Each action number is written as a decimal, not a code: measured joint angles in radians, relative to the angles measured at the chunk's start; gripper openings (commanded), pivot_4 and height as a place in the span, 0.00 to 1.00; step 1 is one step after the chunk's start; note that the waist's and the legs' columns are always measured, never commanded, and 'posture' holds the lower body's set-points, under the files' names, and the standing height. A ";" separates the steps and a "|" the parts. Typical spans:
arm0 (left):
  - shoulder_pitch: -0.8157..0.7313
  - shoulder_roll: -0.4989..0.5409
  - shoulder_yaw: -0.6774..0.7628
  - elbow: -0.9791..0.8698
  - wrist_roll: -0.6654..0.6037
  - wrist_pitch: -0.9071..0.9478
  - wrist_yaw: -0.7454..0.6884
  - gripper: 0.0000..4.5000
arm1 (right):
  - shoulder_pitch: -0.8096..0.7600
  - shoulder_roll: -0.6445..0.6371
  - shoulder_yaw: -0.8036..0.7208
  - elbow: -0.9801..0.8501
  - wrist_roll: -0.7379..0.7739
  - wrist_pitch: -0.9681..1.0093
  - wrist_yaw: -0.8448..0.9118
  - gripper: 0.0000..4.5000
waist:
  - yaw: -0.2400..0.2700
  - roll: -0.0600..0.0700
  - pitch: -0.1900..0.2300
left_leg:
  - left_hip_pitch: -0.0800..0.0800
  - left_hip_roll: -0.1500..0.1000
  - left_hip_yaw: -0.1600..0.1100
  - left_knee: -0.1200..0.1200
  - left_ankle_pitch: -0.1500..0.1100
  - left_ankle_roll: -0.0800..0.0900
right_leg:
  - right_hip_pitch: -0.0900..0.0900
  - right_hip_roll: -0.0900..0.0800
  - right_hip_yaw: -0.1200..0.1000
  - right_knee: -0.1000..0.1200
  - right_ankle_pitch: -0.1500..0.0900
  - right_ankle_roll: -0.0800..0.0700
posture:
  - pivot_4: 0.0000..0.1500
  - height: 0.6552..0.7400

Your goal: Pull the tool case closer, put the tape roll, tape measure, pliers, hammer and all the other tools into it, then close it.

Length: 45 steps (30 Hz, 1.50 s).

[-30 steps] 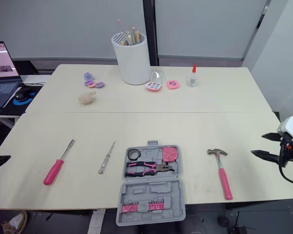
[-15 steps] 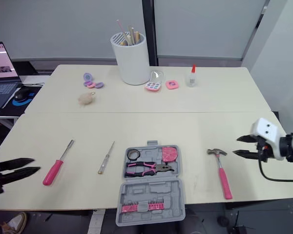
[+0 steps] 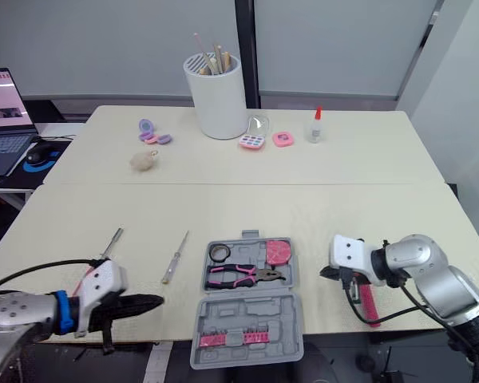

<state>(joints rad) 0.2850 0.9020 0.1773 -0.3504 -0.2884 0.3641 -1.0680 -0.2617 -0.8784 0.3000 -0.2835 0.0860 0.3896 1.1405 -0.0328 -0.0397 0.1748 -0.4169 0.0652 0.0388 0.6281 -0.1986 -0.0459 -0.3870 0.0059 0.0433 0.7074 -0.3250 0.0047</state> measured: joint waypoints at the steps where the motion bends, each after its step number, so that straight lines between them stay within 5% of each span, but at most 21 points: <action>1: -0.011 -0.011 -0.025 0.001 0.015 -0.003 0.015 0.00 | 0.000 0.017 0.018 -0.003 -0.011 0.001 -0.008 0.00 | 0.000 0.000 0.000 | 0.000 0.000 0.000 0.000 0.000 0.000 | 0.000 0.000 0.000 0.000 0.000 0.000 | 1.00 1.00; 22: -0.186 -0.129 -0.301 0.142 0.185 -0.041 0.142 0.00 | -0.034 0.150 0.161 0.156 -0.190 -0.113 -0.044 0.00 | 0.000 0.000 0.000 | 0.000 -0.001 -0.001 0.001 0.000 0.000 | 0.000 0.002 0.000 0.002 0.000 0.000 | 1.00 1.00; 45: -0.228 -0.169 -0.346 0.134 0.213 -0.001 0.153 0.00 | -0.051 0.225 0.192 0.179 -0.244 -0.115 -0.042 0.00 | 0.002 0.001 -0.001 | 0.001 -0.001 -0.001 0.002 0.000 0.000 | 0.001 0.002 -0.001 0.004 0.000 0.000 | 1.00 1.00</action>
<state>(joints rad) 0.0569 0.7330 -0.1687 -0.2164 -0.0751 0.3633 -0.9149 -0.3129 -0.6532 0.4919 -0.1042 -0.1582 0.2750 1.0987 -0.0310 -0.0388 0.1738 -0.4161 0.0638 0.0374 0.6298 -0.1985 -0.0460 -0.3857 0.0079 0.0427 0.7110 -0.3250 0.0048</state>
